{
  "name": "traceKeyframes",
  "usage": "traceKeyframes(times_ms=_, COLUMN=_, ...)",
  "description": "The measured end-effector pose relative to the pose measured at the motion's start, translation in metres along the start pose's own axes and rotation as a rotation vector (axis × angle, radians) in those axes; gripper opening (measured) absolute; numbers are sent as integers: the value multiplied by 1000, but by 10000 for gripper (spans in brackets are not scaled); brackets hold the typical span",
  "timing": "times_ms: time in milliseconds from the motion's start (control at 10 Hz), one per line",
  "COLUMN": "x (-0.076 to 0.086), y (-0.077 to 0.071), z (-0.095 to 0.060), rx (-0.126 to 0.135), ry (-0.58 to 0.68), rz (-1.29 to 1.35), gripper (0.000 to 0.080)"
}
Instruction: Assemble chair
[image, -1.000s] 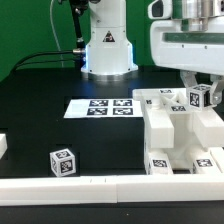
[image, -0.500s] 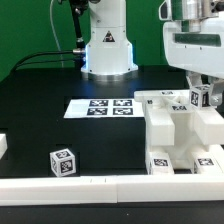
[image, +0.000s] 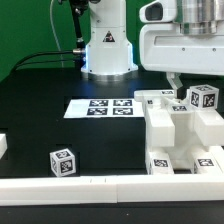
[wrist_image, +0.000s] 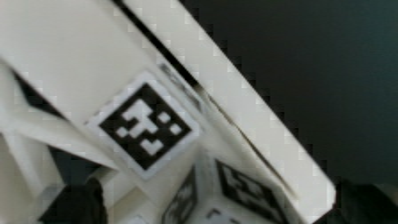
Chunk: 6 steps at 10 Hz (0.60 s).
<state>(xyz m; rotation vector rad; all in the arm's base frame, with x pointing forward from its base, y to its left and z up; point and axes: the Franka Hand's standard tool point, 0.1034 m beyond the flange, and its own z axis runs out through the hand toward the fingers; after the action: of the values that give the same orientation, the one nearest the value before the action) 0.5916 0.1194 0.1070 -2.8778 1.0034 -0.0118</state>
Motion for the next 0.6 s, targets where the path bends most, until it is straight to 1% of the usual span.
traceKeyframes(times_ms=100, x=1, y=1, z=0, rx=-3, ry=2, rz=-70, gripper=647)
traceKeyframes(times_ms=200, x=1, y=1, z=-1, rx=-14, ry=3, rz=-225, gripper=649)
traceKeyframes(times_ms=400, x=2, y=-1, z=-7, rx=-42, ry=8, rz=-563, gripper=649)
traceKeyframes(times_ms=500, x=4, y=-1, z=-8, rx=-56, ry=13, rz=-670, gripper=649)
traceKeyframes(times_ms=600, x=4, y=-1, z=-7, rx=-56, ry=13, rz=-643, gripper=637)
